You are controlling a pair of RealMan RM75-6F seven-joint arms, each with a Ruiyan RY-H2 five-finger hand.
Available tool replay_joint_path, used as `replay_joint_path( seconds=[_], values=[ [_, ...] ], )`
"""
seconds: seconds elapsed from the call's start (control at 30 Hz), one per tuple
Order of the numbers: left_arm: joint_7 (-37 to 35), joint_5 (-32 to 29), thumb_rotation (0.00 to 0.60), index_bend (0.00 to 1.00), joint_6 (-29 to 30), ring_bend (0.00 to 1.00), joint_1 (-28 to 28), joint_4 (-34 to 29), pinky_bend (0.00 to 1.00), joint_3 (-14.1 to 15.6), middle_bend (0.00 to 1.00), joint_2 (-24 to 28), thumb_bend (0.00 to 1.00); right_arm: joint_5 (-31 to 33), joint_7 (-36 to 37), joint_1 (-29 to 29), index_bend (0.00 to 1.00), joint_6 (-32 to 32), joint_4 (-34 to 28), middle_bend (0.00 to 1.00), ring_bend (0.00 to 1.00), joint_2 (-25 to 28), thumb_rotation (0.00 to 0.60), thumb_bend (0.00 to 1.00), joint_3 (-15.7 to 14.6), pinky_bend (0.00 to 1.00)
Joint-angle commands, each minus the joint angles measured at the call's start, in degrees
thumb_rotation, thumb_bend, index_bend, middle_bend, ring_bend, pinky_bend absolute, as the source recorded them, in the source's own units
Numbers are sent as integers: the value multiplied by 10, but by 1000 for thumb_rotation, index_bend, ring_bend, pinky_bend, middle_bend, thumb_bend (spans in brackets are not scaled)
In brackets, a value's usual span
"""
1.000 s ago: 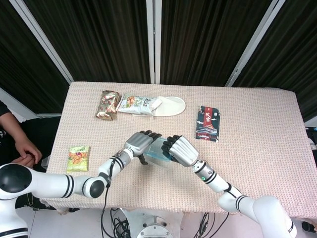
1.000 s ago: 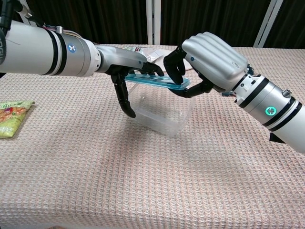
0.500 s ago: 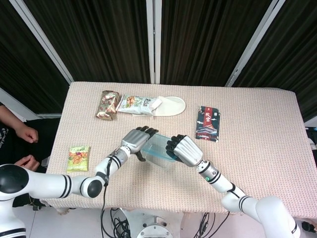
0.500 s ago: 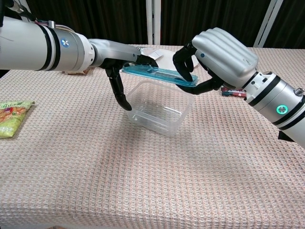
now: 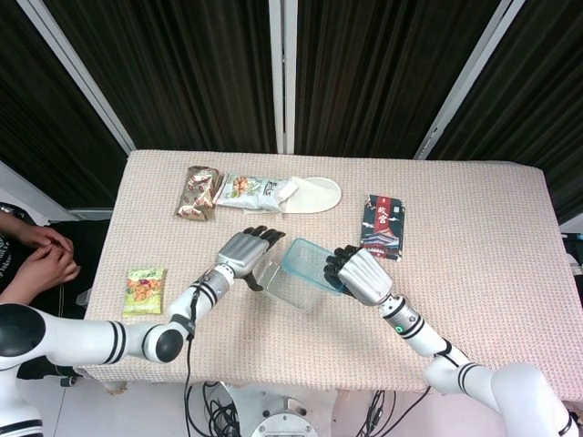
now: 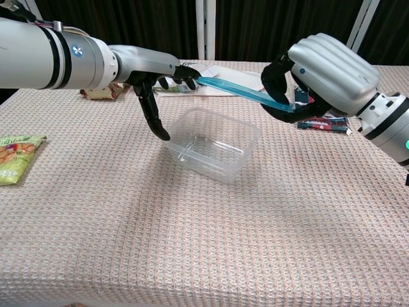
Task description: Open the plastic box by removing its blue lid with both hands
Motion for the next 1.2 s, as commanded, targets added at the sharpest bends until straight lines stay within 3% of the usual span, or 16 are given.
replay_joint_path(
  seconds=[0.03,0.23,0.33,0.4,0.5,0.57,0.67,0.77,0.9,1.03,1.2],
  values=[
    [5,0,600,0,7,1,2,1,107,2,37,0,0,6,-6,-13,817,0,-9,675,595,16,600,745,-3,739],
    [4,-1,600,0,15,1,12,0,106,1,37,3,0,32,-12,-36,805,-28,-15,674,591,40,600,744,-4,740],
    [-1,2,600,0,18,1,19,-1,106,-2,37,9,0,59,-35,-46,735,-64,-28,650,577,58,600,703,3,720],
    [-6,4,600,0,19,1,24,-1,106,-4,37,12,0,82,-60,-49,534,-100,-51,550,503,75,600,511,8,625],
    [-12,11,600,0,23,1,32,0,105,-7,37,17,0,124,-135,-54,125,-162,-114,279,236,111,600,159,16,377],
    [-13,15,600,0,28,1,38,1,105,-7,37,20,0,146,-170,-56,9,-187,-160,126,75,135,600,49,21,207],
    [-20,21,600,0,42,1,52,1,104,-9,37,29,0,173,-207,-63,0,-216,-235,9,0,183,600,9,24,39],
    [-35,36,600,0,62,1,74,-3,99,-11,37,43,0,193,-226,-73,0,-233,-296,0,0,232,600,0,22,0],
    [-52,73,600,0,104,1,113,-12,95,-5,37,64,0,207,-213,-88,0,-240,-366,0,0,301,600,0,20,0],
    [-64,121,600,3,160,1,161,-18,95,11,38,87,0,195,-172,-115,0,-204,-404,12,0,352,600,2,19,6],
    [-85,193,600,23,251,2,235,-9,95,32,58,109,0,179,-128,-162,5,-109,-414,172,26,371,600,16,35,149]
  ],
)
